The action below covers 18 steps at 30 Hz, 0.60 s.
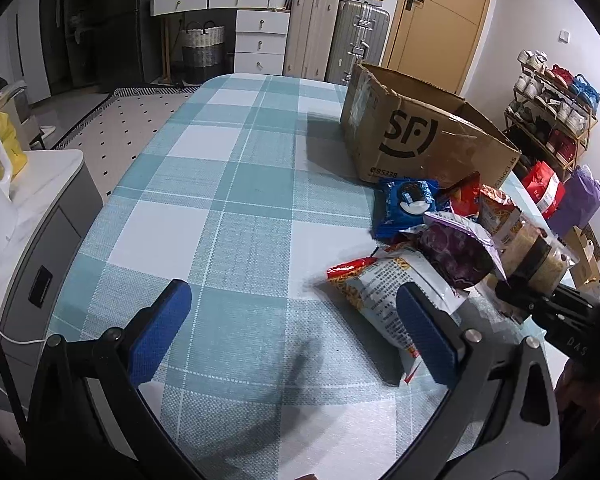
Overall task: Organize snacks
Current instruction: 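Grasp the white printed chip bag with the left tool while the right tool holds the cup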
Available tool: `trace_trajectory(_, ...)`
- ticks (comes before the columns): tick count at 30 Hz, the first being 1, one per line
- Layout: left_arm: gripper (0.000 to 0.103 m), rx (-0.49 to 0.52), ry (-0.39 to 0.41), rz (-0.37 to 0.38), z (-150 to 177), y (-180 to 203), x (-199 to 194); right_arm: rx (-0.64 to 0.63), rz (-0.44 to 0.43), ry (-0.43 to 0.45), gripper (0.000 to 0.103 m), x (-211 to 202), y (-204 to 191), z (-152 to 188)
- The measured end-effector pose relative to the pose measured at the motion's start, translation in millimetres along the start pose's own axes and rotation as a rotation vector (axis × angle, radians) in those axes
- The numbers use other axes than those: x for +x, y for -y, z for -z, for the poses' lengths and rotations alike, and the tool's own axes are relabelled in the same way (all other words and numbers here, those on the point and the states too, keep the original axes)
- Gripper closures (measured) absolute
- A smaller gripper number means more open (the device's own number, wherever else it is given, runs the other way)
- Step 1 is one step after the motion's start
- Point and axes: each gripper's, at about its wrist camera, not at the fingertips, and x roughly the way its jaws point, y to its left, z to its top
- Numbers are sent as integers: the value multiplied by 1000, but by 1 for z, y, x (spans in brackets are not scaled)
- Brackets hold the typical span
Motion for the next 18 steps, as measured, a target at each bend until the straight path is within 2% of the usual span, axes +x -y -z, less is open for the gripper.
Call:
trace_trajectory(11,1,-1,-70,66,2,14,13,-16,0,45,88,-29,-2,11)
trace_trajectory(18,1,-19,-95,81,2,21,28,-4,-2,55,88,-36,0,15)
